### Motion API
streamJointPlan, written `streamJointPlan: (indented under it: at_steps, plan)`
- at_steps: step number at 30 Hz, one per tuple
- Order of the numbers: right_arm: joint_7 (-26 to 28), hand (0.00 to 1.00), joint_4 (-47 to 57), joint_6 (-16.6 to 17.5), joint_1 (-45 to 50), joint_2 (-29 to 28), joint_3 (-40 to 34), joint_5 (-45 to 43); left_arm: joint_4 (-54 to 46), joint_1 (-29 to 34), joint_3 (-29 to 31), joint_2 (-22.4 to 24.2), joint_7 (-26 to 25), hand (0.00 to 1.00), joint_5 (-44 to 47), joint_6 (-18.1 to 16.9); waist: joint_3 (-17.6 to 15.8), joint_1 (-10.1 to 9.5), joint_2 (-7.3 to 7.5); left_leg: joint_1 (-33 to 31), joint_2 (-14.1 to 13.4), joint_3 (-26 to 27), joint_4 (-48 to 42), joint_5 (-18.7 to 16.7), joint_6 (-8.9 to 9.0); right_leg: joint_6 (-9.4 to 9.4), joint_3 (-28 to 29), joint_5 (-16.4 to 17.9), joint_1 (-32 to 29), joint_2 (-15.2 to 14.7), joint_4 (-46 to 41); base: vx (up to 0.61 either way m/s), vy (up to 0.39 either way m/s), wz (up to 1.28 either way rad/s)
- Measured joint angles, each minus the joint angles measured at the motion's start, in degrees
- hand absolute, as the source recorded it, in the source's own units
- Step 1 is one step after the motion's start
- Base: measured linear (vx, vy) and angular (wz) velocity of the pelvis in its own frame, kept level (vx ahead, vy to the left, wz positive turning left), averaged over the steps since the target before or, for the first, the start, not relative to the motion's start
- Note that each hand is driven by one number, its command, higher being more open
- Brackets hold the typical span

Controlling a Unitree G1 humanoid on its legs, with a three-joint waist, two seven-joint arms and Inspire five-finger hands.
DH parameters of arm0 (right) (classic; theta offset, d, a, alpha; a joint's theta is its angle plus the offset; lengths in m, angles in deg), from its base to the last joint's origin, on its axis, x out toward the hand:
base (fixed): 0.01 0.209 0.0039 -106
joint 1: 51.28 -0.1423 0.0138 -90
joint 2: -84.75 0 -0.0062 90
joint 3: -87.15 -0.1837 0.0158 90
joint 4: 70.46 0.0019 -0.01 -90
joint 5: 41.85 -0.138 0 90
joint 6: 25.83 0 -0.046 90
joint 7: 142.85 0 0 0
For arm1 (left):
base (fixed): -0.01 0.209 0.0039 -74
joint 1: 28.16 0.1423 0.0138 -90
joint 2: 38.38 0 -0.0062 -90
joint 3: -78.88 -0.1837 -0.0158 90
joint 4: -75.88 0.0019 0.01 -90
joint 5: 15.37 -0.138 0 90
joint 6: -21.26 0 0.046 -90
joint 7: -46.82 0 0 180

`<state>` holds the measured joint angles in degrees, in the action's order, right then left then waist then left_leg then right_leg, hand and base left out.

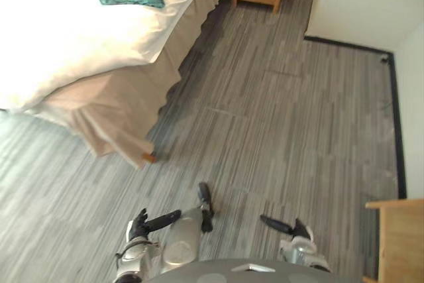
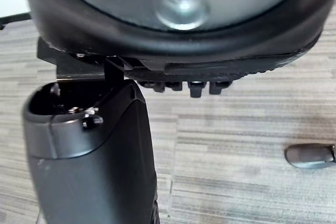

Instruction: Tidy up the quilt and then pick up the clothes from the bed and put them into the laundry hamper

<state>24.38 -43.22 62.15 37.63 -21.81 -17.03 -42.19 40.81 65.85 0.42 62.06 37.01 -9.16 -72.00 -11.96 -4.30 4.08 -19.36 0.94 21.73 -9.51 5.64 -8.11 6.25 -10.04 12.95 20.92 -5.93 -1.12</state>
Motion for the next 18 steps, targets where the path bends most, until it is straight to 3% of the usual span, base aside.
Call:
streamJointPlan:
  at_steps: [1,3,4,5,7,9,10,11,12,13,14,15,17,18]
  plan:
    - [0.07,1.0,-0.62,0.0,0.65,-0.71,-0.54,0.03,0.33,-0.22,0.21,-0.35,-0.11,1.0,0.05,0.15,0.15,-0.08,0.77,0.3,0.28,-0.26,-2.44,-2.6,-0.48,0.93,0.05,-1.42,-1.14,-0.67,-4.86,0.87,0.265,0.32]
    - [0.34,1.0,-0.74,-0.74,1.04,-1.61,-6.22,-0.31,2.53,-0.18,0.67,-0.93,-0.69,1.0,0.16,1.34,0.04,0.11,1.18,6.56,1.67,-3.87,-4.7,-9.34,0.3,4.09,1.13,-8.28,-6.91,-1.98,-27.68,0.79,0.34,0.55]
    - [0.32,1.0,-0.72,-0.52,1.42,-1.44,-6.59,-0.1,3.09,-0.26,0.63,-1.09,-0.77,1.0,0.15,1.72,-0.34,0.63,0.73,8.97,2.33,-5.03,-4.04,-10.45,0.59,3.93,1.6,-7.87,-9.14,-2.2,-35.29,0.62,0.275,0.88]
    - [0.36,1.0,-0.03,0.3,1.86,-1.22,-7.0,-0.51,3.76,-0.05,0.61,-1.18,-1.1,1.0,0.17,2.33,-0.51,1.66,0.63,14.3,3.65,-7.77,-1.78,-11.8,1.07,1.64,1.59,-5.21,-13.65,-2.49,-47.03,0.45,0.148,0.89]
    - [0.62,1.0,2.57,0.66,2.0,-0.71,-6.92,-0.31,4.37,-0.25,-0.82,-1.17,-1.37,1.0,0.9,2.42,-0.82,3.01,-0.71,22.41,4.05,-12.0,1.93,-13.15,2.08,-2.35,-2.34,0.2,-22.34,-3.2,-53.93,0.53,0.122,1.07]
    - [0.69,1.0,3.86,1.32,1.97,-0.33,-7.06,0.0,4.33,-1.53,-2.57,-0.81,-1.36,1.0,2.95,2.22,-0.86,3.92,-1.25,26.45,4.09,-17.67,3.84,-13.54,2.7,-3.14,-2.7,4.13,-28.64,-2.71,-47.2,0.57,-0.011,1.81]
    - [0.79,1.0,3.89,1.26,1.88,0.7,-7.09,0.09,3.56,-3.86,-3.31,0.88,-1.33,1.0,4.78,1.66,-0.85,4.71,-1.56,28.01,3.98,-25.15,4.69,-14.18,3.61,-2.14,1.9,3.95,-33.54,-1.9,-33.28,0.71,-0.18,2.96]
    - [0.87,1.0,3.84,1.07,2.43,0.9,-7.18,0.06,2.9,-4.74,-3.79,2.4,-1.18,1.0,5.34,0.79,-0.66,5.06,-1.87,28.05,3.74,-29.99,4.62,-15.38,4.52,-0.22,7.67,1.08,-34.71,-1.65,-20.79,0.85,-0.39,3.0]
    - [0.97,1.0,3.78,0.78,2.71,1.04,-7.86,0.02,2.52,-4.89,-3.42,3.91,-1.13,1.0,5.45,0.34,-0.66,4.32,-1.87,28.78,3.33,-32.72,4.08,-17.18,5.49,0.54,13.04,-2.37,-35.07,-2.17,-11.66,0.63,-0.407,1.92]
    - [1.03,1.0,3.53,0.52,2.75,1.23,-7.8,0.03,2.46,-4.68,-2.37,4.74,-1.12,1.0,5.45,0.17,-0.62,4.11,-1.85,28.91,2.97,-33.49,2.8,-18.48,6.38,1.43,14.24,-5.34,-34.96,-2.19,-10.02,0.56,-0.392,1.57]
    - [1.04,1.0,3.29,0.16,2.76,1.23,-7.65,0.04,2.19,-3.93,0.19,5.43,-1.2,1.0,6.5,0.71,-0.17,4.17,-1.43,28.64,1.97,-33.23,-0.44,-20.52,8.61,1.84,14.26,-12.29,-32.56,-1.96,-9.58,0.43,-0.341,1.41]
    - [1.06,1.0,3.48,0.08,2.65,1.65,-7.64,0.04,2.25,-3.83,1.06,5.87,-1.34,1.0,6.91,0.74,-0.3,4.54,-2.59,28.45,0.48,-32.36,-2.28,-21.15,9.55,1.83,12.37,-14.53,-31.18,-1.63,-10.82,0.51,-0.403,1.72]
    - [1.14,1.0,4.18,-0.2,2.27,3.95,-6.22,1.98,1.53,-3.62,3.68,8.98,-0.73,1.0,6.99,0.44,-0.65,4.2,-6.44,25.44,-3.43,-29.5,-11.02,-21.19,11.17,-2.38,4.73,-11.34,-26.93,-0.34,-12.36,0.52,-0.402,1.59]
    - [1.1,1.0,4.74,-0.15,2.3,4.38,-5.31,2.22,1.14,-3.67,4.27,9.34,-0.45,1.0,6.98,0.49,-0.85,4.27,-6.79,23.77,-4.01,-28.51,-15.46,-20.67,12.1,-2.93,2.96,-10.62,-24.78,-0.33,-11.61,0.48,-0.377,1.57]
